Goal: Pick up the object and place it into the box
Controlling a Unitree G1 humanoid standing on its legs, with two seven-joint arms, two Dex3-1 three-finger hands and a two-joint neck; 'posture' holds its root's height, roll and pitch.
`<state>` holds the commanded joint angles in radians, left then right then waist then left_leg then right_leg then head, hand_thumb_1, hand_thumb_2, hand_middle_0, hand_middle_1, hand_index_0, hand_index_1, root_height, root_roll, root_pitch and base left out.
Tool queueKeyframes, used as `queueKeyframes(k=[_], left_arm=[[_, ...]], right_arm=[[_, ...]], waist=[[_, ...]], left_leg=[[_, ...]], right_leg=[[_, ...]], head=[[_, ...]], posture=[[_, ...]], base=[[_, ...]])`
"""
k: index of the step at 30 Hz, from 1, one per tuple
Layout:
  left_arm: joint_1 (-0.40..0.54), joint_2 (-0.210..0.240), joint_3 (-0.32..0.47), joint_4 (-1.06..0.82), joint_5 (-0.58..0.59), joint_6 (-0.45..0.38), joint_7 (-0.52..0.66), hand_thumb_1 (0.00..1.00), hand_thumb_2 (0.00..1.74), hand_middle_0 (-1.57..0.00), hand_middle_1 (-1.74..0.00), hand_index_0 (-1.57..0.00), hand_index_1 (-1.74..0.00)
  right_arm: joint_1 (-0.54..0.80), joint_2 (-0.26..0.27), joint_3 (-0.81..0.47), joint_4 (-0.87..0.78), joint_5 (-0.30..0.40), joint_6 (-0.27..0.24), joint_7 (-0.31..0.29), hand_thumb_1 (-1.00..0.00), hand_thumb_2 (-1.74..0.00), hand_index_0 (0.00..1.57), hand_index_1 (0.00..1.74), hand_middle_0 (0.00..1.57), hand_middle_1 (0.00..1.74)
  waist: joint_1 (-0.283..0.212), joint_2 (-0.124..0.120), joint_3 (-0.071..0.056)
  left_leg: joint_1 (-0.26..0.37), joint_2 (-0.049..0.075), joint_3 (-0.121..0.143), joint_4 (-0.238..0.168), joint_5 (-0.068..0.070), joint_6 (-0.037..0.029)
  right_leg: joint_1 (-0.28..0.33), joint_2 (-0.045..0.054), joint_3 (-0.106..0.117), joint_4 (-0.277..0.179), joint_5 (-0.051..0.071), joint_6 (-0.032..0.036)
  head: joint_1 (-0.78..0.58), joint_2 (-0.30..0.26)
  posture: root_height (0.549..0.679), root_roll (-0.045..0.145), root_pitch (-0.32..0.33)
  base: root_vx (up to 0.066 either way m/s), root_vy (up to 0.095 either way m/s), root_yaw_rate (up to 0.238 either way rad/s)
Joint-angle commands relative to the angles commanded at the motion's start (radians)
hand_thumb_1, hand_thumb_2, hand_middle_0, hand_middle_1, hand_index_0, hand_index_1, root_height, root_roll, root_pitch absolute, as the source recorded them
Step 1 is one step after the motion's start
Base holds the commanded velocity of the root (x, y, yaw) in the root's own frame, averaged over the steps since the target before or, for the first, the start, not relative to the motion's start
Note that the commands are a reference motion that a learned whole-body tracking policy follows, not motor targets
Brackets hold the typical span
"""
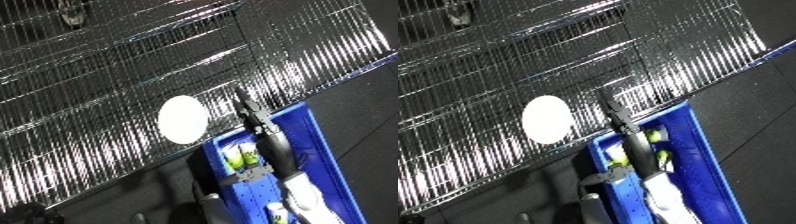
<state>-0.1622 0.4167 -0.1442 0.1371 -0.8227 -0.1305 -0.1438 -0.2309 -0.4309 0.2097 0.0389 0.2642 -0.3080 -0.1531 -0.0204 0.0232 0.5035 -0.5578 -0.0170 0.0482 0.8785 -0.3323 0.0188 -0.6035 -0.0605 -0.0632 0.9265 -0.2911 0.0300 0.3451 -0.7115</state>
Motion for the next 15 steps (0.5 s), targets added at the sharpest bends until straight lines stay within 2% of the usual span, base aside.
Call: queueKeyframes(k=[7, 15], left_arm=[[-0.006, -0.002, -0.018, 0.0, 0.006, 0.011, 0.002, 1.0, 1.74, -1.57, -1.74, -1.57, -1.74], [-0.019, 0.003, -0.029, 0.004, 0.003, 0.029, 0.009, 1.0, 1.74, -1.57, -1.74, -1.57, -1.74]], right_arm=[[-0.045, 0.023, 0.021, 0.043, -0.003, -0.03, -0.034, 0.0, 0.0, 0.0, 0.0, 0.0, 0.0], [-0.113, 0.044, 0.037, 0.071, 0.018, -0.023, -0.015, 0.0, 0.0, 0.0, 0.0, 0.0, 0.0]], waist=[[0.013, 0.007, 0.004], [0.028, 0.015, 0.008]], left_leg=[[-0.012, -0.005, 0.0, 0.021, -0.005, 0.0048], [-0.03, -0.01, -0.001, 0.058, -0.012, 0.0042]], right_leg=[[-0.018, -0.0071, -0.006, 0.024, -0.003, -0.0017], [-0.037, -0.0147, -0.011, 0.062, -0.008, -0.0039]], head=[[0.015, -0.004], [0.041, -0.021]], posture=[[0.614, 0.065, 0.027], [0.607, 0.067, 0.014]], base=[[0.019, -0.002, 0.072], [0.029, 0.006, 0.083]])
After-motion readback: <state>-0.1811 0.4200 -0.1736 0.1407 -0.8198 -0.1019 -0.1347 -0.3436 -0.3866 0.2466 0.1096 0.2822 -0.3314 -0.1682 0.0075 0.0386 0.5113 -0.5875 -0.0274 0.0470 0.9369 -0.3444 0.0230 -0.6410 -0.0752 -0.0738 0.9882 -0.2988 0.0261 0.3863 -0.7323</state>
